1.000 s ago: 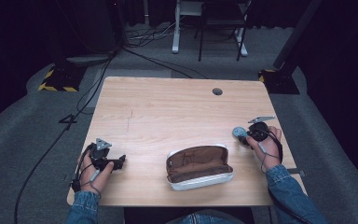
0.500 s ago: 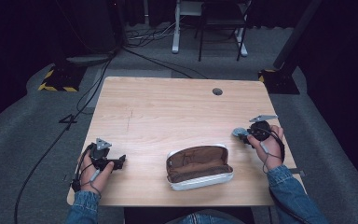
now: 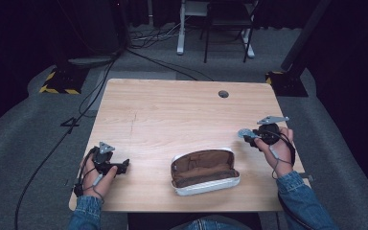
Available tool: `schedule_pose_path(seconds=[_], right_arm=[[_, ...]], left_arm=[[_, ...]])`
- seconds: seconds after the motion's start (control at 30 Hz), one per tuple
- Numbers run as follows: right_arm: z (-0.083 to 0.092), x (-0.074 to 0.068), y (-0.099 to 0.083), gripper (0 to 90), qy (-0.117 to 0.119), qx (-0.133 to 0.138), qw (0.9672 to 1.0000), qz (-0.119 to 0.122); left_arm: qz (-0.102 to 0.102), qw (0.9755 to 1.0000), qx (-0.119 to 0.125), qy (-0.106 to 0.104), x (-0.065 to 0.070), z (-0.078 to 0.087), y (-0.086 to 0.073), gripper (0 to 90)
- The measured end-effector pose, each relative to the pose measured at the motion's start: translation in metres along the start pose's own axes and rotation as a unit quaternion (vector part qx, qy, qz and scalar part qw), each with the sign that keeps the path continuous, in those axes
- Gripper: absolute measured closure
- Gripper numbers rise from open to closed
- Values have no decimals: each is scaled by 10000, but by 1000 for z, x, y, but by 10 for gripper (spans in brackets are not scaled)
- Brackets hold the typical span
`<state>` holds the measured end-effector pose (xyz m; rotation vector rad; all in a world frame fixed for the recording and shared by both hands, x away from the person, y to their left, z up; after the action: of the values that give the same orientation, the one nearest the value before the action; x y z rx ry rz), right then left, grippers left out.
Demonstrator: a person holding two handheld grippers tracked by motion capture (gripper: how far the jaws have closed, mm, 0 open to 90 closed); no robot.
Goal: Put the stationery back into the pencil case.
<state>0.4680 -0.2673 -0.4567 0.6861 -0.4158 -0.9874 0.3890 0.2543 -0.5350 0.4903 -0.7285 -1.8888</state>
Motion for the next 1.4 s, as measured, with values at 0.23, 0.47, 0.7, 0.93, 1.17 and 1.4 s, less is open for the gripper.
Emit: schedule_pose_path(seconds=[0.23, 0.47, 0.7, 0.93, 1.17, 1.4], right_arm=[[18, -12, 8, 500, 92, 210, 9996, 147], [31, -25, 12, 500, 205, 343, 9988, 270], [48, -41, 19, 500, 404, 516, 9969, 430], [60, -59, 24, 499, 602, 623, 9942, 641], [70, -78, 26, 499, 814, 690, 9904, 875], [76, -98, 27, 499, 1016, 685, 9860, 1135]], left_arm=[[25, 10000, -16, -10, 1, -2, 1, 32], [17, 10000, -67, 4, 1, -3, 2, 10], [11, 10000, -77, -21, 1, -4, 3, 1], [22, 10000, -70, -18, 1, -5, 3, 1], [20, 10000, -71, -18, 1, -5, 3, 1], [19, 10000, -71, -18, 1, -5, 3, 1]])
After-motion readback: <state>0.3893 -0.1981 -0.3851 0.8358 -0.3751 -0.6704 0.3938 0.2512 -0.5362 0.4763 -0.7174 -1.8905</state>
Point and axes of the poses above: each handheld gripper's, and its own axes: z roughly backward along the jaws, y roughly out of its top, x roughly to its right, the point moved 4 cm from there along -z, roughly forward along the jaws, and after that the axes turned 3 degrees about -z, right-handed, at the moved point
